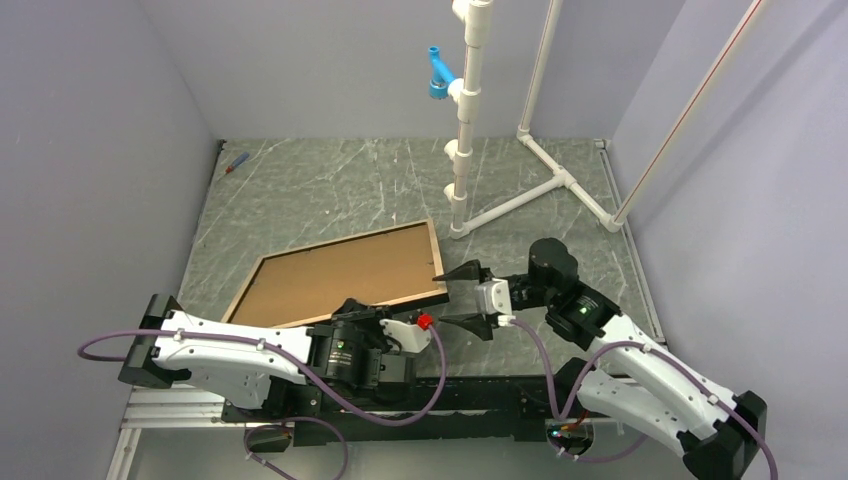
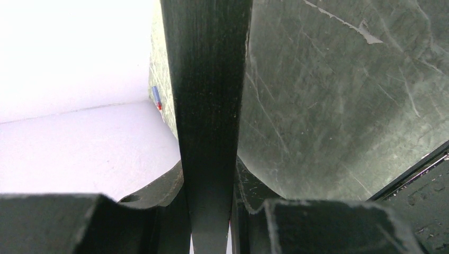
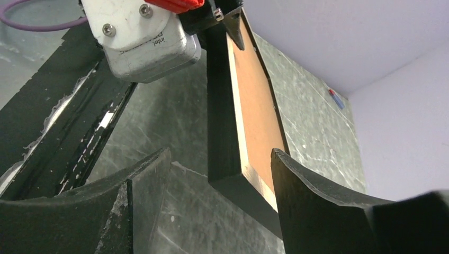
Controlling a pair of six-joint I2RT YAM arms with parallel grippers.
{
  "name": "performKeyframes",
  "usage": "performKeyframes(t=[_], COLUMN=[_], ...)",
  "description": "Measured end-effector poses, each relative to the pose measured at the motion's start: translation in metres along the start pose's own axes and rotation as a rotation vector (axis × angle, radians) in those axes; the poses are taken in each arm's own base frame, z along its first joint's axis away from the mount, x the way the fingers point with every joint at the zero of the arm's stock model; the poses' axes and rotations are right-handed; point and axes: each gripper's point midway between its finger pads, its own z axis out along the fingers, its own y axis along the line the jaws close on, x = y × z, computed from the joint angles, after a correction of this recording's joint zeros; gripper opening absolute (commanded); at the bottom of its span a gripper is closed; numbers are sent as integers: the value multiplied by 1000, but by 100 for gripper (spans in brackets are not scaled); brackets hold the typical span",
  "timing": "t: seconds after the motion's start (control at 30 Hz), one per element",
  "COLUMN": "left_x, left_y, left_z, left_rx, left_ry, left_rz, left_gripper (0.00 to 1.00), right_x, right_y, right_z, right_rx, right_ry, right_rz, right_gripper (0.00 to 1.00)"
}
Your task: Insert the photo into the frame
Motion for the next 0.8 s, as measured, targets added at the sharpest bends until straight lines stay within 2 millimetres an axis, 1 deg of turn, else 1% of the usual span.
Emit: performKeyframes(t=[0.03, 0.13, 0.2, 0.3, 0.37, 0.47, 0.53, 0.57, 0.63, 0.7, 0.73, 0.77, 0.8], left_x=[-1, -2, -3, -4, -3, -2, 0, 0, 1, -1, -5, -12, -18], left_y=[0, 2, 3, 4, 4, 4, 5, 6, 6, 7, 8, 9, 12], left_z=[0, -2, -3, -4, -4, -5, -6, -6, -7, -8, -9, -12, -14], left_rx=[1, 4, 4, 6, 9, 16, 18, 22, 26, 26, 28, 31, 36], left_ry=[-1, -5, -8, -9, -9, -7, -4, -6, -7, -12, -26, -45, -63], left_rz=[-2, -10, -16, -20, -20, -12, -4, -7, -9, -37, -67, -120, -153], left_gripper=[0, 0, 0, 0, 0, 3, 13, 21, 40, 71, 84, 94, 99], right_x=[1, 3, 2, -4, -7, -8, -8, -9, -10, -10, -9, -7, -5], right_y=[1, 3, 4, 2, -1, -4, -3, -3, -3, -3, -3, -2, -3], right_z=[2, 10, 14, 17, 19, 21, 21, 22, 22, 22, 22, 22, 22], right_rx=[-15, -51, -68, -64, -56, -50, -54, -53, -52, -52, -52, -51, -44], right_ry=[-4, -12, -20, -39, -50, -50, -52, -53, -57, -58, -53, -45, -32], right_rz=[2, -4, -15, -40, -63, -80, -92, -96, -99, -92, -82, -72, -61], right_gripper=[69, 64, 59, 43, 35, 15, 2, 0, 0, 0, 0, 0, 0])
